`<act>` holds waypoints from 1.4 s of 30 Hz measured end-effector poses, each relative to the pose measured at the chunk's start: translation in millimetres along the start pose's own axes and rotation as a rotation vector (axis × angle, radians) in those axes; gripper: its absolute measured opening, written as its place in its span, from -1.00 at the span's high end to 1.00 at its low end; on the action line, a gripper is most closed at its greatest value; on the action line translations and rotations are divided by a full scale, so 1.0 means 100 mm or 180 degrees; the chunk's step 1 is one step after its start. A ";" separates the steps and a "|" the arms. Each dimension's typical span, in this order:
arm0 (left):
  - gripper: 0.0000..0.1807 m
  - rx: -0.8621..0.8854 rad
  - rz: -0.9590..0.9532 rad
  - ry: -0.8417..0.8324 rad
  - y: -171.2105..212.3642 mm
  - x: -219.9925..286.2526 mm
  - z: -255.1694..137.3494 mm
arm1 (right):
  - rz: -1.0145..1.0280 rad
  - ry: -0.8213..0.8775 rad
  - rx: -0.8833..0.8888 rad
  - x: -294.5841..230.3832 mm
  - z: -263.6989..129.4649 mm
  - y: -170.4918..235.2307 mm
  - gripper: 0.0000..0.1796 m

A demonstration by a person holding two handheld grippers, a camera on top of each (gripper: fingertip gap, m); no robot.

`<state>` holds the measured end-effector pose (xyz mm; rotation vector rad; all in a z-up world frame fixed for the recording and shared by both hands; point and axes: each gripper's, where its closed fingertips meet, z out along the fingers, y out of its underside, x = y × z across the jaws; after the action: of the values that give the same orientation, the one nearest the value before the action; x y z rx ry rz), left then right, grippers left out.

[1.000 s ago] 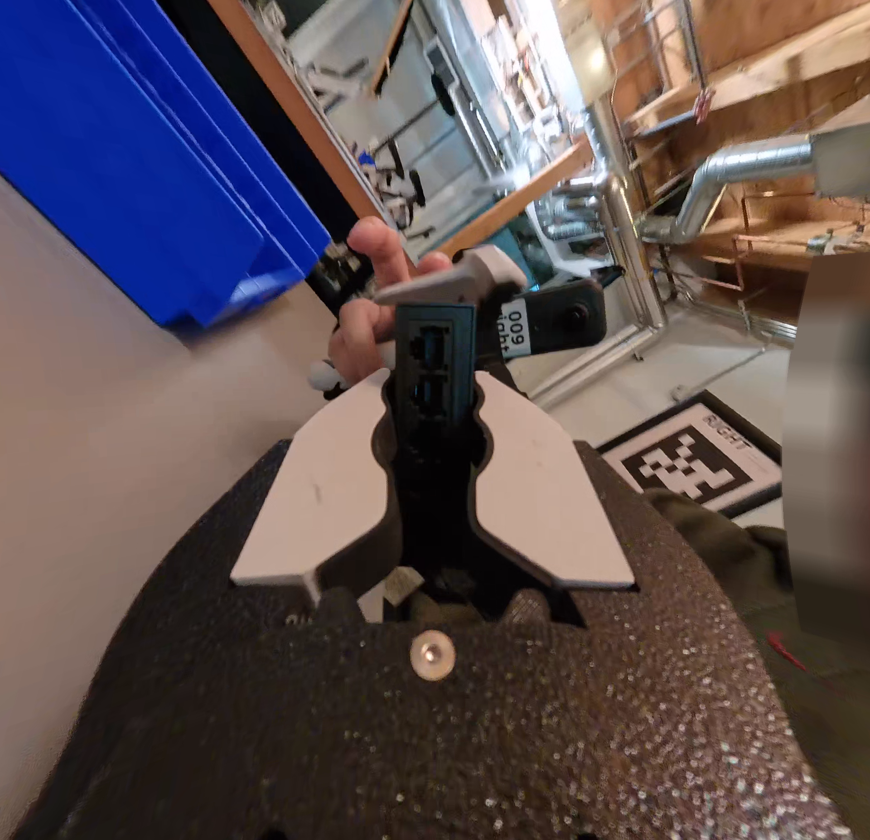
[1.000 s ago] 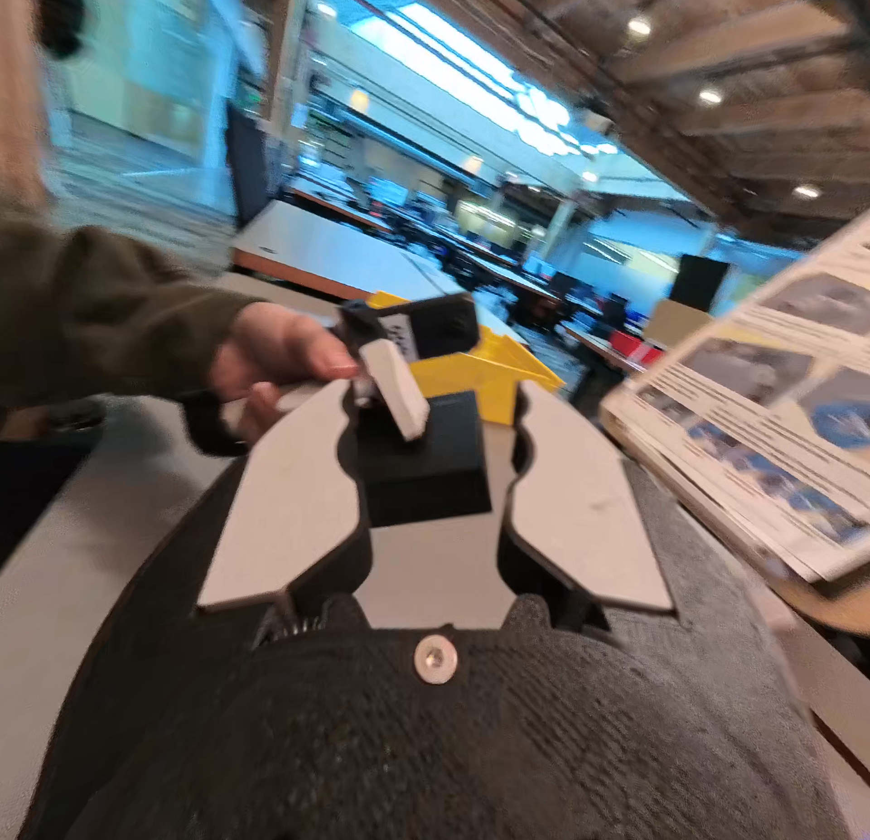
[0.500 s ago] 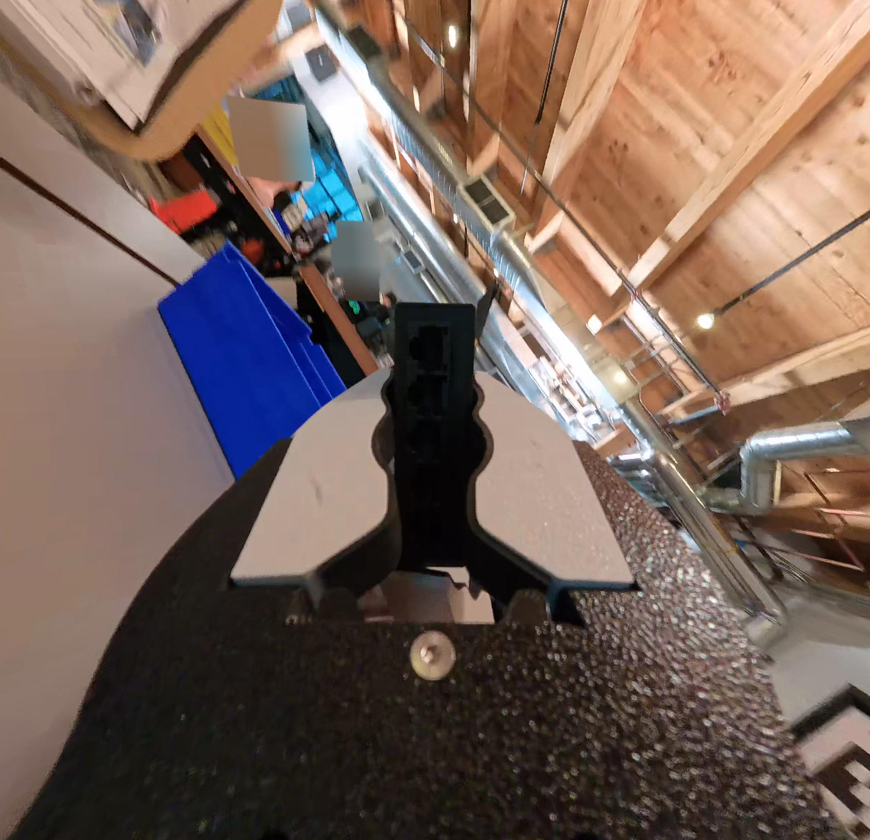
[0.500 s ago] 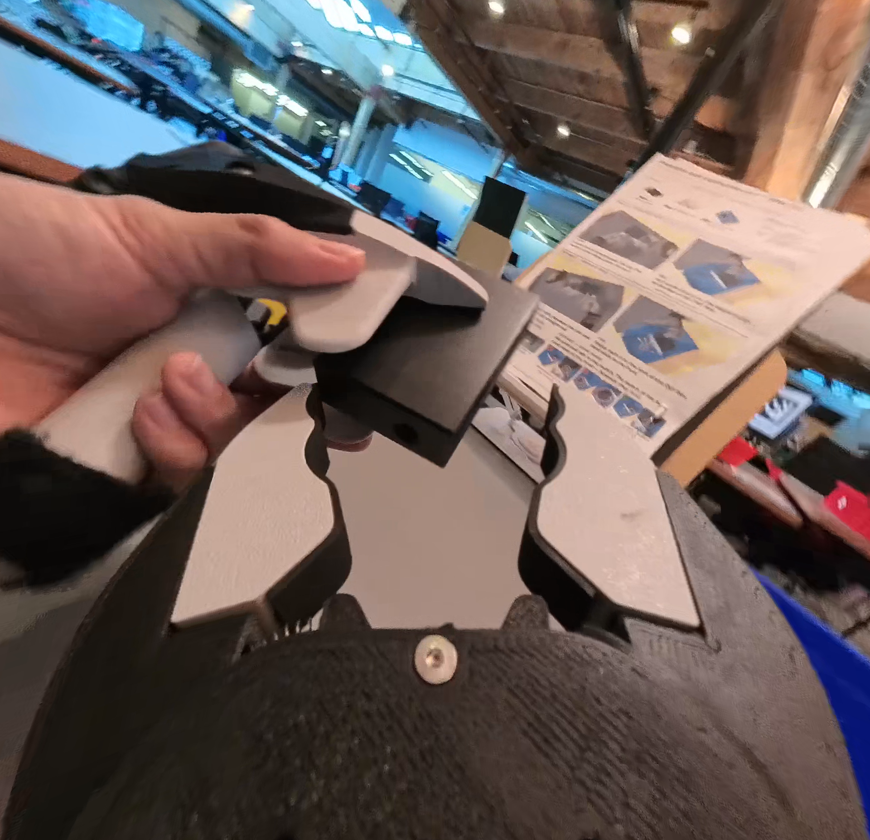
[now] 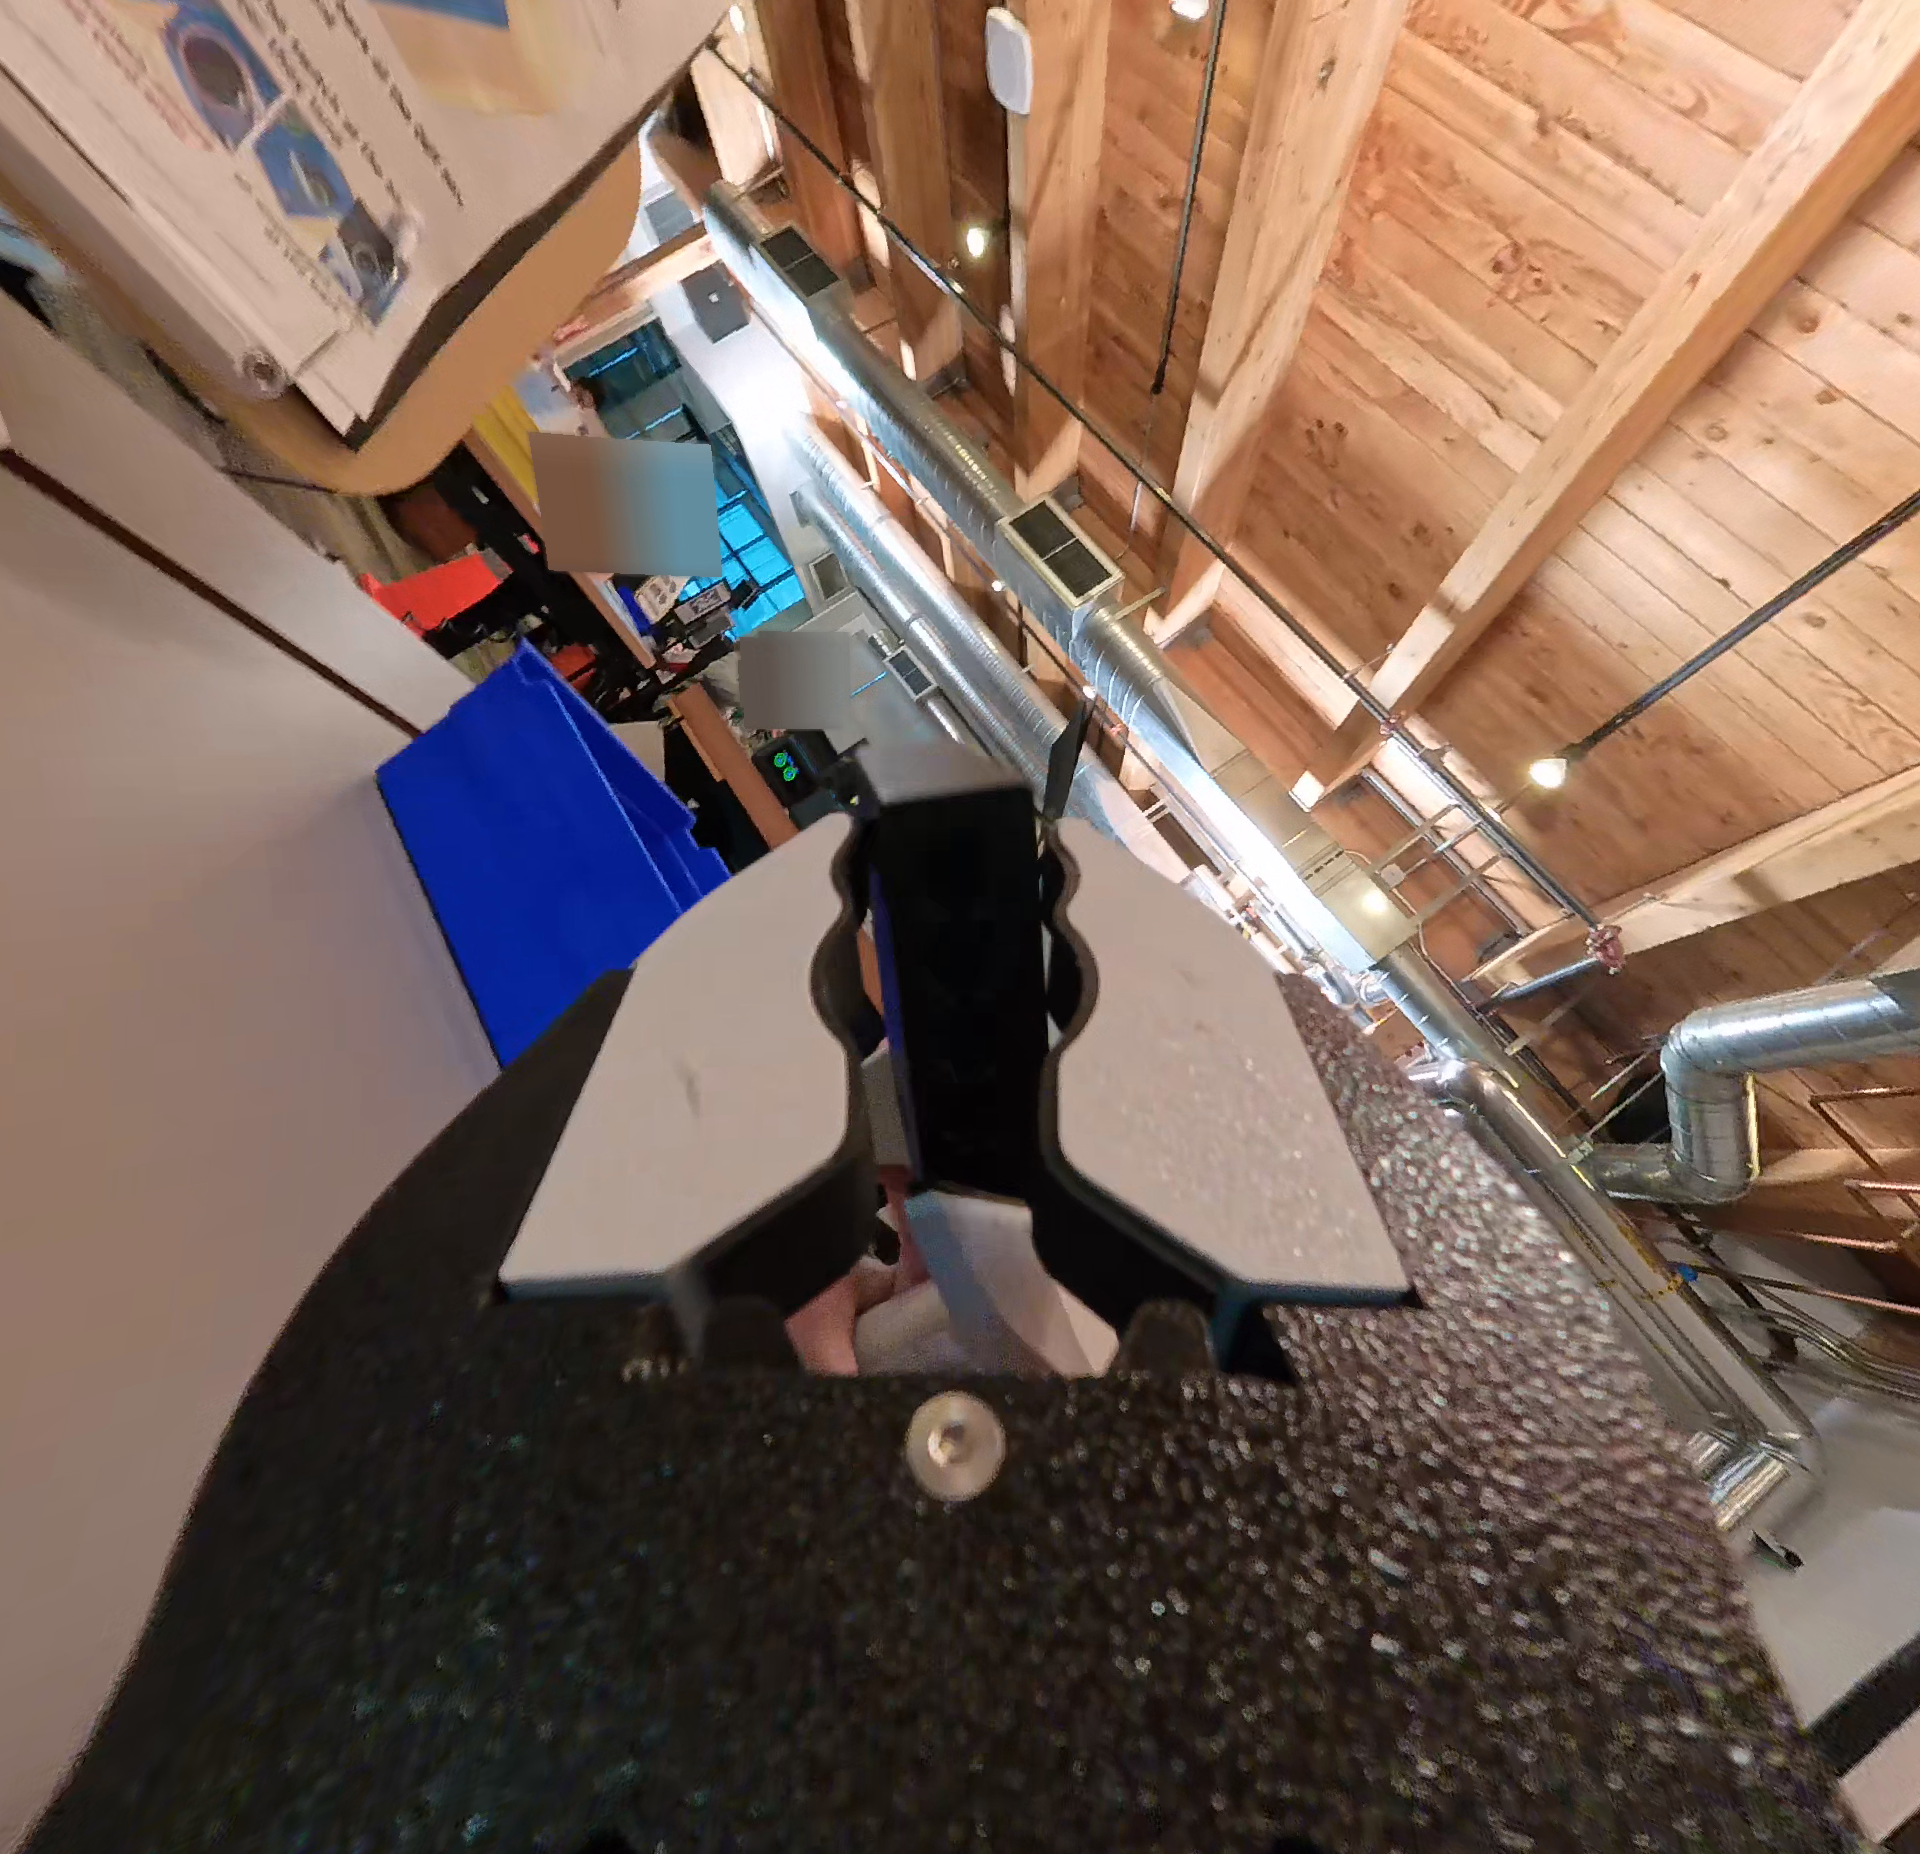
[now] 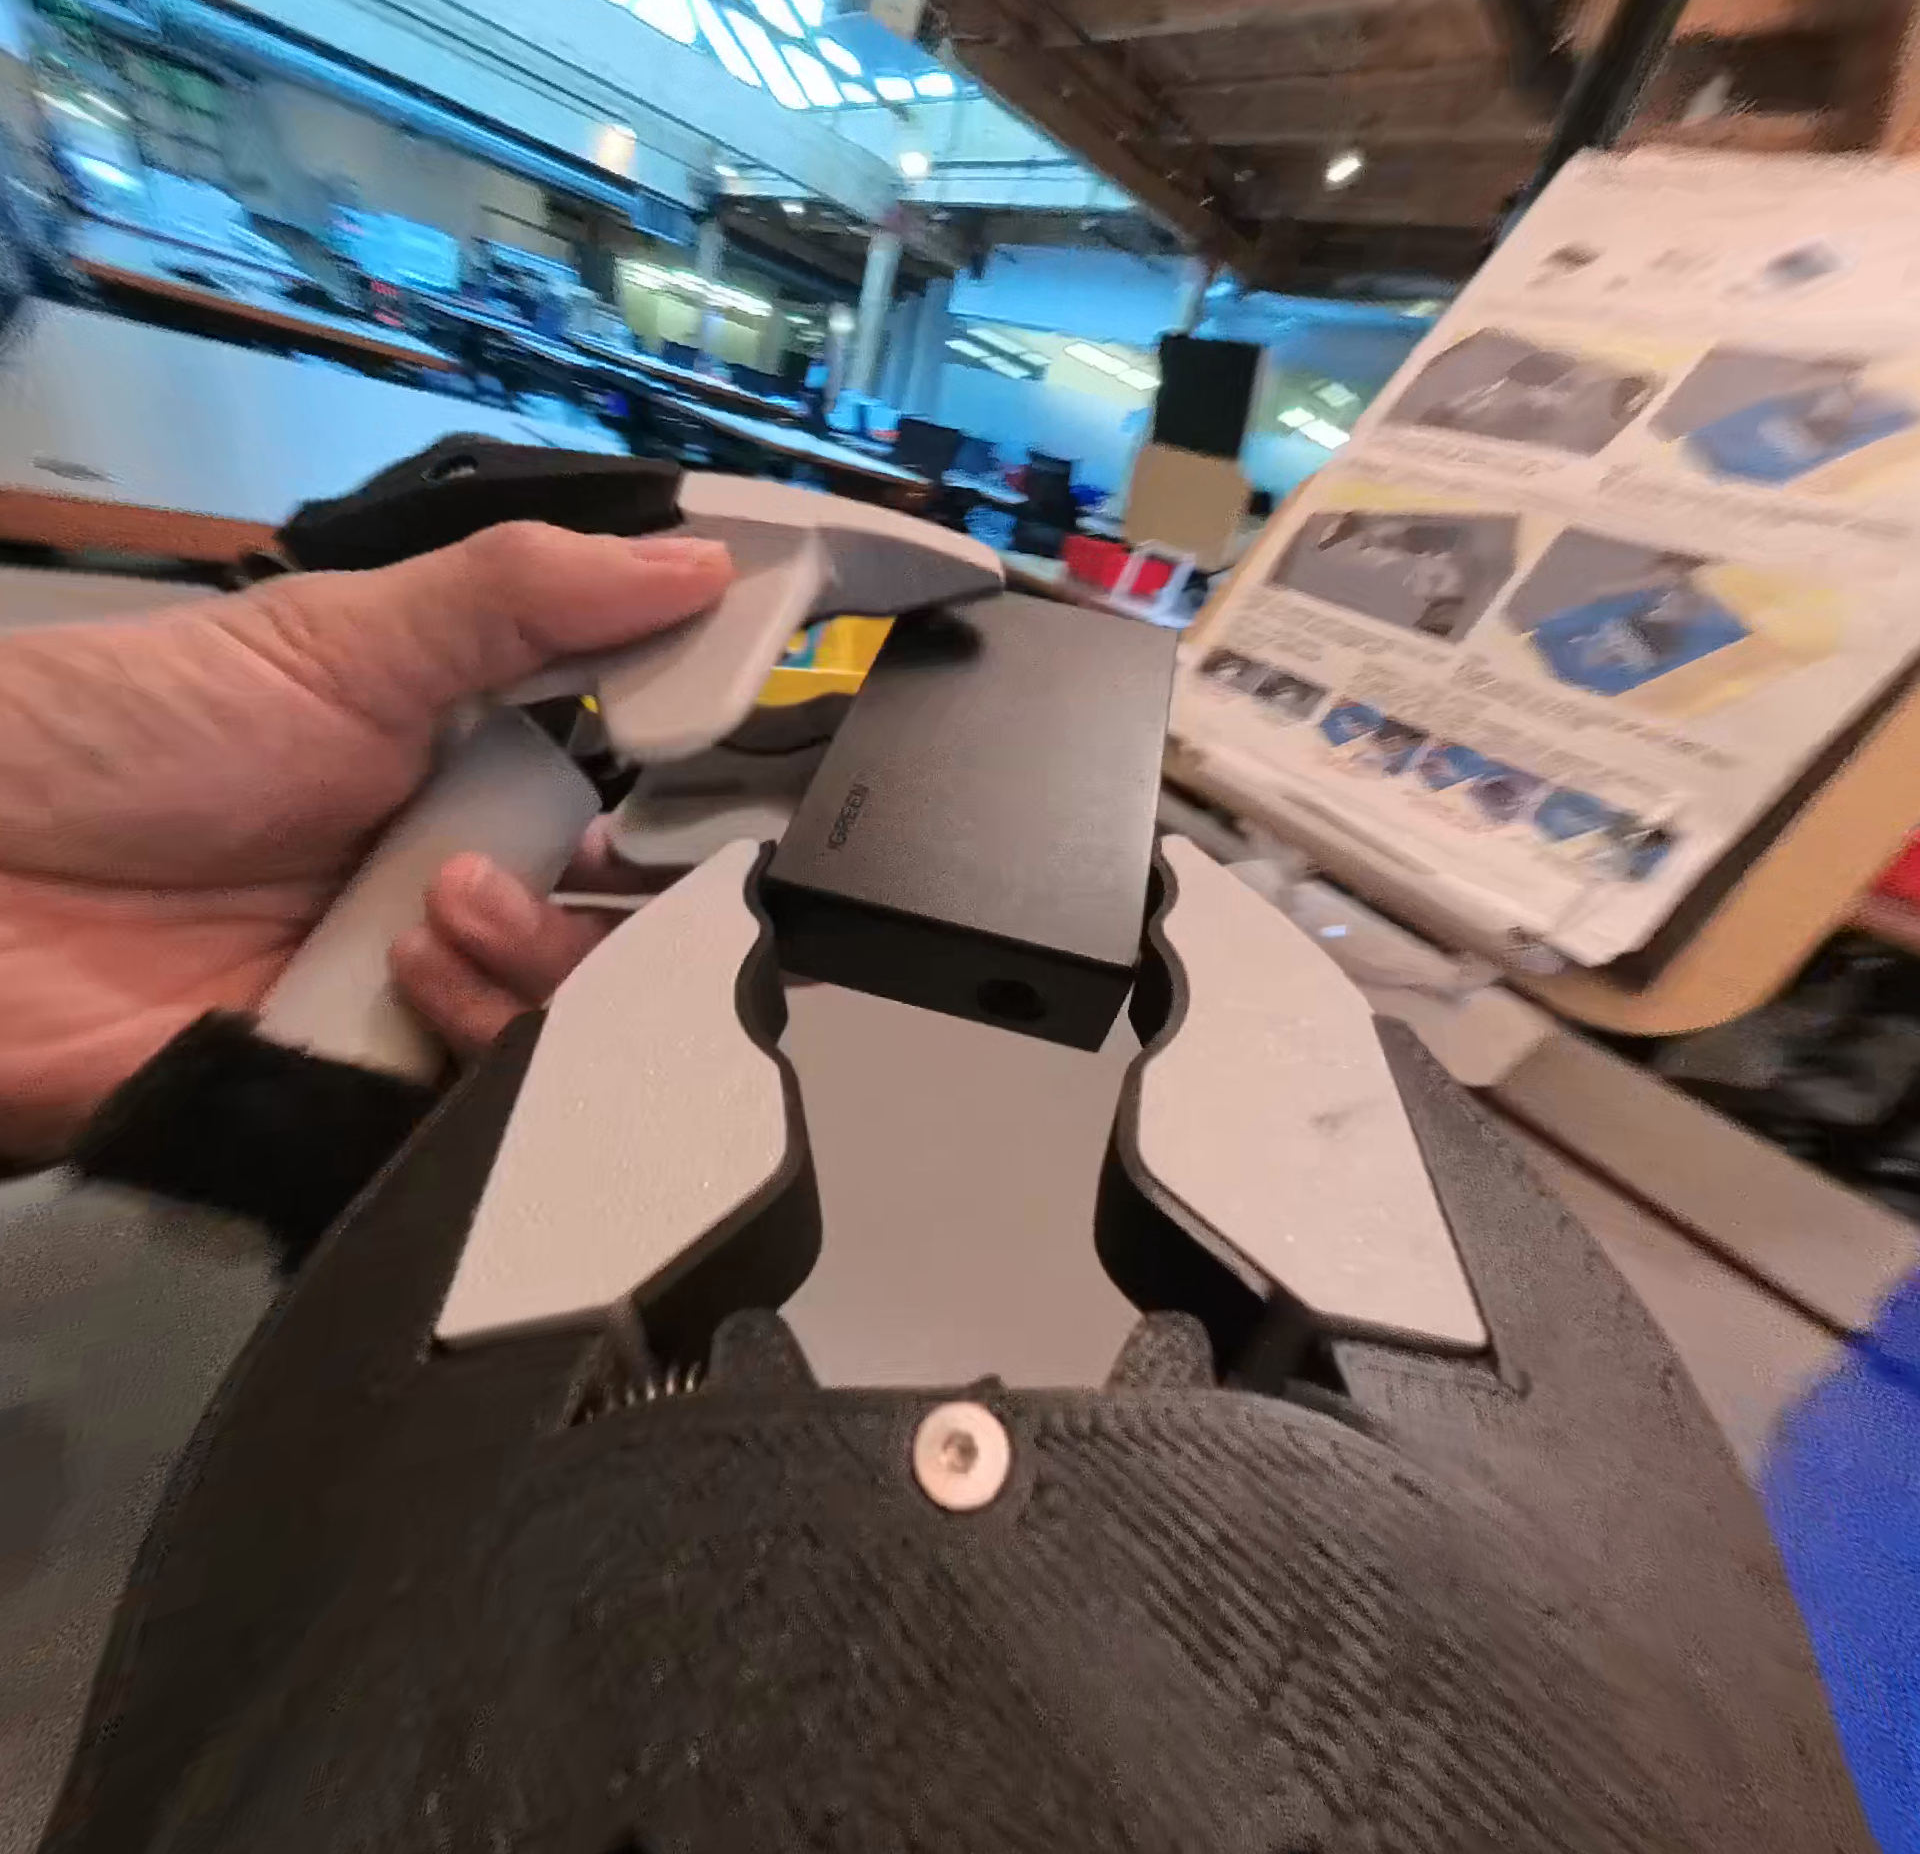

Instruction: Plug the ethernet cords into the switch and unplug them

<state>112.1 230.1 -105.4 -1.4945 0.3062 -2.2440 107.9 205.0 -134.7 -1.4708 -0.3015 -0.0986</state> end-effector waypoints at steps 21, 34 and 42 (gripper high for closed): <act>0.57 -0.1659 -0.0363 -0.0257 0.40 -0.10 -0.05 | 0.0965 -0.1013 0.0274 -0.07 -0.15 -0.01 0.28; 0.69 -0.1548 -0.0745 -0.0424 0.44 -0.24 -0.02 | -0.0216 0.0054 0.0328 0.10 -0.20 0.07 0.29; 0.69 -0.1477 -0.0836 -0.0440 0.47 -0.24 0.02 | -0.0117 0.0377 0.0431 0.14 -0.23 0.06 0.30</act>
<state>132.3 199.3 -143.7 -2.0189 0.6568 -2.3592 125.6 185.0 -138.3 -1.3199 -0.2345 -0.1906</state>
